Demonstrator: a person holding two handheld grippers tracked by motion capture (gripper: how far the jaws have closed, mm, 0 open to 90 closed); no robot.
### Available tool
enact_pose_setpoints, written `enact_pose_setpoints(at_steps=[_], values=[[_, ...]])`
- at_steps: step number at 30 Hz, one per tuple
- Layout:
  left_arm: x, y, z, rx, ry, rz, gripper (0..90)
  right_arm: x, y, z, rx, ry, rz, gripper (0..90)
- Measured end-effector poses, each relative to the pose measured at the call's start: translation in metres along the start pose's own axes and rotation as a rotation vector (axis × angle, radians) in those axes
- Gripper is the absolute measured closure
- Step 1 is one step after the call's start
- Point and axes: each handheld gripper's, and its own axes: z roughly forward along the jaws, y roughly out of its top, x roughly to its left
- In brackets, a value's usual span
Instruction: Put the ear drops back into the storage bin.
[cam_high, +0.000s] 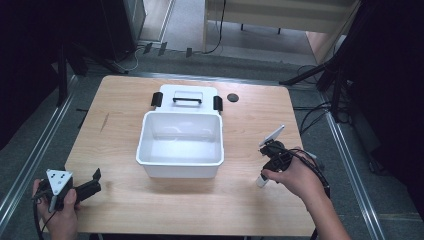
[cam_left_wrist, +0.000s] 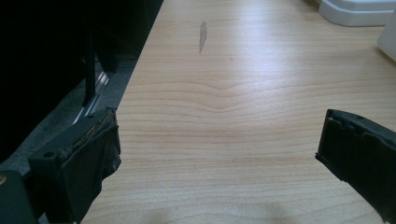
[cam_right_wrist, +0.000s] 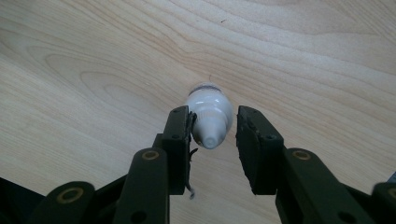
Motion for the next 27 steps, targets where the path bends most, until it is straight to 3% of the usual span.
enact_pose_setpoints(at_steps=[8,27], values=[[0.000,0.000,0.000,0.001,0.000,0.000,0.0,0.000,0.000,0.000,0.010,0.012,0.005,72.0],[0.000,0.000,0.000,0.000,0.002,0.002,0.0,0.001,0.001,-0.017,-0.002,0.009,-0.057,72.4]])
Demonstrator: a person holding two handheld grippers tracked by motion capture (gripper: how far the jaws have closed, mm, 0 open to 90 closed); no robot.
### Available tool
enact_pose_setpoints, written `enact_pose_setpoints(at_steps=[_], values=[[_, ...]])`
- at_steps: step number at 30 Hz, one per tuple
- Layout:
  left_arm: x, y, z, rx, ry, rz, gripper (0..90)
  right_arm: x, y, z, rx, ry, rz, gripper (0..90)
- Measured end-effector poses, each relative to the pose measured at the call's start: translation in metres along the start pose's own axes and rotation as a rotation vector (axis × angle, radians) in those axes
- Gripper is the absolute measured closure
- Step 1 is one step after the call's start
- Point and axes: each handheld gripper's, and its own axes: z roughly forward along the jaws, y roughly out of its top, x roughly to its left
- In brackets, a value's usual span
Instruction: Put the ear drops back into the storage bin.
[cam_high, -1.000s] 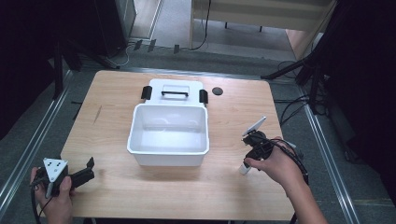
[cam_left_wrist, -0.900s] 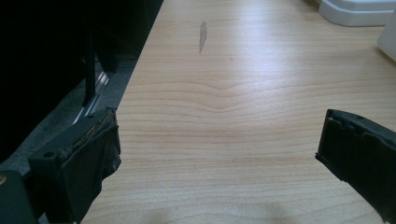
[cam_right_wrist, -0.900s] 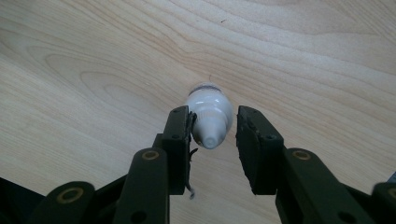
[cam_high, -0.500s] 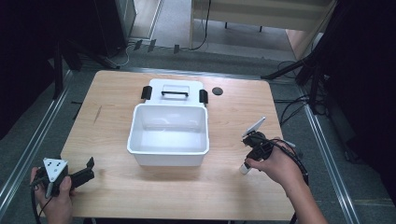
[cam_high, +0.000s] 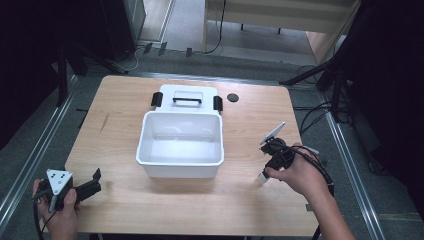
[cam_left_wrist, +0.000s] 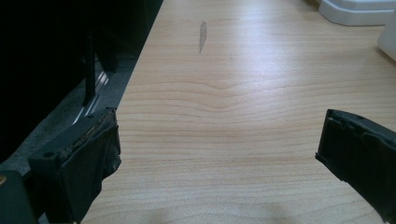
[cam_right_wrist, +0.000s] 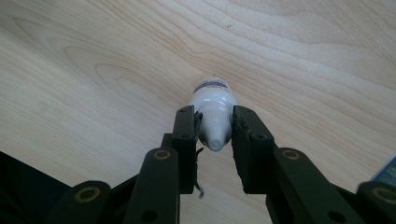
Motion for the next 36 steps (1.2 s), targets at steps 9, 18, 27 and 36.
enact_pose_setpoints(at_steps=[9,18,27,36], values=[[0.000,0.000,0.000,0.001,0.000,0.001,0.0,0.005,0.006,-0.021,-0.023,-0.002,-0.027,72.4],[0.000,0.000,0.000,0.001,-0.001,0.000,0.0,0.013,0.012,-0.046,-0.039,0.004,-0.046,72.4],[0.001,0.000,0.001,0.001,-0.003,-0.002,0.0,0.023,0.020,-0.069,-0.050,0.004,-0.064,72.4],[0.001,0.000,0.000,0.006,-0.005,-0.007,0.0,0.033,0.029,-0.086,-0.059,0.008,-0.079,72.4]])
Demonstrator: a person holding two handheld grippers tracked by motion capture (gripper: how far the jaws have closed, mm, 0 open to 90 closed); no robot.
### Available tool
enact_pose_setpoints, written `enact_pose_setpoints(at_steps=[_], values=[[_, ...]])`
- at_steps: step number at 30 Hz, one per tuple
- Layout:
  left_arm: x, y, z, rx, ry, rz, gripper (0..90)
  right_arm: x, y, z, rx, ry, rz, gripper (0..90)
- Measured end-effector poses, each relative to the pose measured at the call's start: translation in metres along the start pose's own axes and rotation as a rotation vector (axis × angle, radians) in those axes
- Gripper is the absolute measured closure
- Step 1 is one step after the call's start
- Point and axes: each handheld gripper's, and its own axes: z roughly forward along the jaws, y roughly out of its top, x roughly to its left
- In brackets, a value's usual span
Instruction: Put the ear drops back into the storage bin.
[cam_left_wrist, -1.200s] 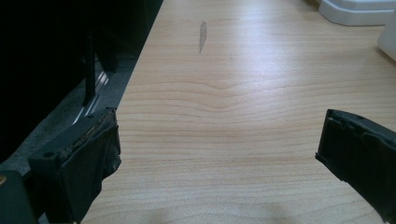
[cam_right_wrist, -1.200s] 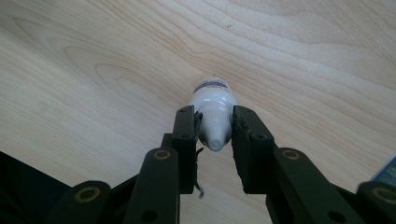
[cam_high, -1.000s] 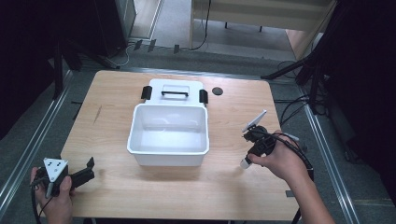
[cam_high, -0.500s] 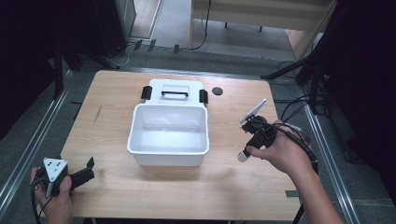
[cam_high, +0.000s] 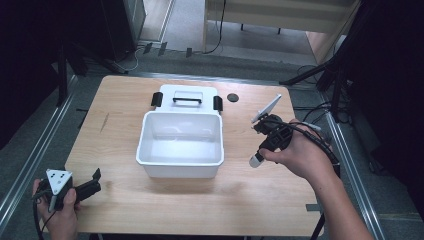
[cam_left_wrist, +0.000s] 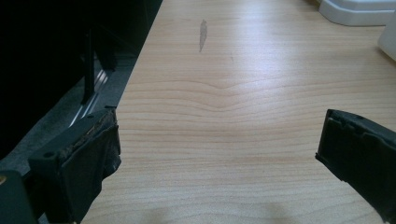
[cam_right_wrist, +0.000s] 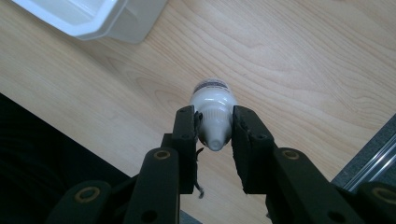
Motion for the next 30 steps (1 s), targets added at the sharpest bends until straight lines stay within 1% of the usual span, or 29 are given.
enact_pose_setpoints(at_steps=[3,7,15,19,20,30], values=[[0.000,0.000,0.000,0.002,-0.001,-0.001,0.0,0.004,0.003,-0.004,0.005,0.001,0.002,72.4],[0.000,0.000,0.000,0.004,-0.001,0.001,0.0,0.010,0.008,-0.010,0.005,0.000,-0.017,72.4],[0.000,0.000,0.001,0.010,0.000,0.005,0.0,0.020,0.017,-0.022,0.000,0.002,-0.042,72.4],[0.000,0.000,0.001,0.009,0.000,0.003,0.0,0.025,0.021,-0.029,0.007,-0.001,-0.043,72.4],[0.000,0.000,0.001,0.009,0.000,0.004,0.0,0.026,0.023,-0.030,0.005,-0.003,-0.052,72.4],[0.000,0.001,0.001,0.012,-0.003,0.003,0.0,0.036,0.033,-0.038,0.004,-0.003,-0.074,72.4]])
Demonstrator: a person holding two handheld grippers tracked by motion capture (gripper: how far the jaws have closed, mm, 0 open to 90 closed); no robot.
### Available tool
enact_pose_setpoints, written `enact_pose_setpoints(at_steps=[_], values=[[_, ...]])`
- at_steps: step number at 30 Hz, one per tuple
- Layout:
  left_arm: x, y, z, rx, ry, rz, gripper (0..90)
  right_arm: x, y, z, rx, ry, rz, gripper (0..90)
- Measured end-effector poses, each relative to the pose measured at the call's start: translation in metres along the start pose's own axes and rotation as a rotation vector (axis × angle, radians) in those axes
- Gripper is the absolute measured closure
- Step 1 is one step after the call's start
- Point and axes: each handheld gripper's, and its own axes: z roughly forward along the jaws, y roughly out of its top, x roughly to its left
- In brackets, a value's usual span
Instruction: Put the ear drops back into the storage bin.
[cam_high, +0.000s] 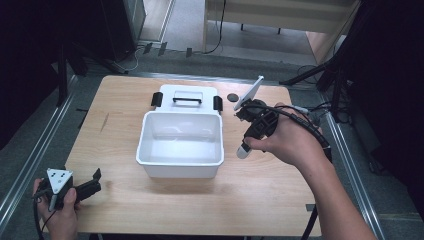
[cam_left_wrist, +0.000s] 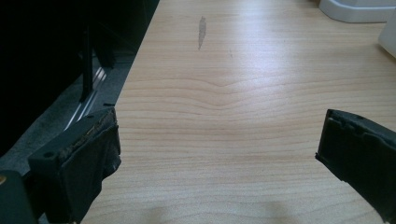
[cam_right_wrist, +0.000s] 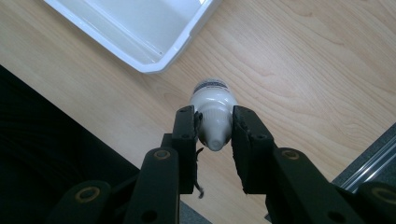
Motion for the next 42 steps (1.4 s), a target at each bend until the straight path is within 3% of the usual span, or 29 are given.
enact_pose_setpoints(at_steps=[26,42], values=[[0.000,0.000,0.000,0.004,-0.004,0.003,0.0,0.028,0.029,-0.008,-0.007,0.005,-0.065,72.5],[0.000,0.000,0.000,0.001,-0.002,0.003,0.0,0.046,0.045,-0.001,-0.011,0.017,-0.100,72.5]])
